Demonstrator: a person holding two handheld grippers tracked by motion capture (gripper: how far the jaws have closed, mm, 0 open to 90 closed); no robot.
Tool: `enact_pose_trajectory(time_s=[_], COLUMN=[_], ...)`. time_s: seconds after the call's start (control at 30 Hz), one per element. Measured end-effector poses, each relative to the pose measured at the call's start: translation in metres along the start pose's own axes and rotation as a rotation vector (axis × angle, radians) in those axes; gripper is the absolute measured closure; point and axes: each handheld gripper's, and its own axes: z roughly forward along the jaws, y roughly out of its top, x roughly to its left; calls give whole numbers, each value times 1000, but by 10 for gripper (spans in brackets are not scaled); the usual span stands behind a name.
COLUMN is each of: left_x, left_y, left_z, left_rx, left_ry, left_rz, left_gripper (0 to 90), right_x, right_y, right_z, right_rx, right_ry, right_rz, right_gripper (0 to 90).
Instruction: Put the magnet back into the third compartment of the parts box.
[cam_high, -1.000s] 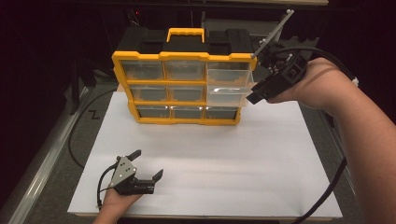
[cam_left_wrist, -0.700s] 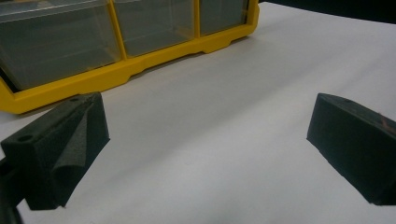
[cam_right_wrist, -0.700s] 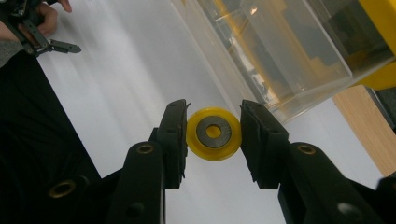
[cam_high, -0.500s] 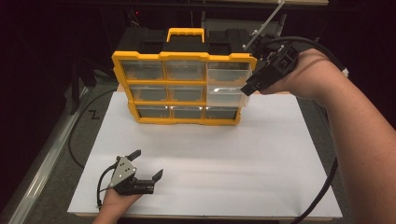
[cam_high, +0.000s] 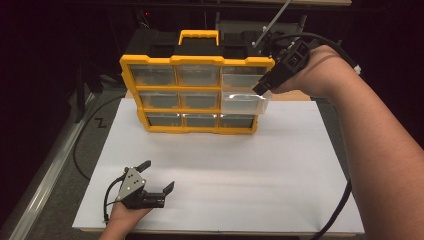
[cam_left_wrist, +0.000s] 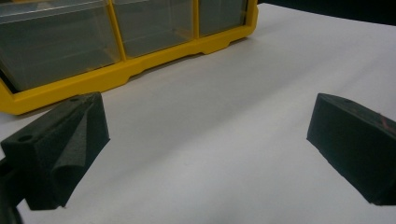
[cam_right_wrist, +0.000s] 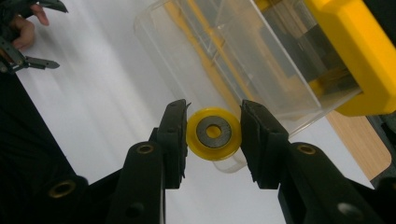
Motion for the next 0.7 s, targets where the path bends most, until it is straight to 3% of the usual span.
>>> enact_pose_trajectory(time_s=[0.7], left_x=[0], left_y=[0], left_z=[1], left_rx=[0], left_ry=[-6], left_rz=[5], left_gripper=[1], right_x=[-18], right_y=[13], right_z=[12], right_rx=[11], right_ry=[-48], right_rz=[32], right_gripper=[651])
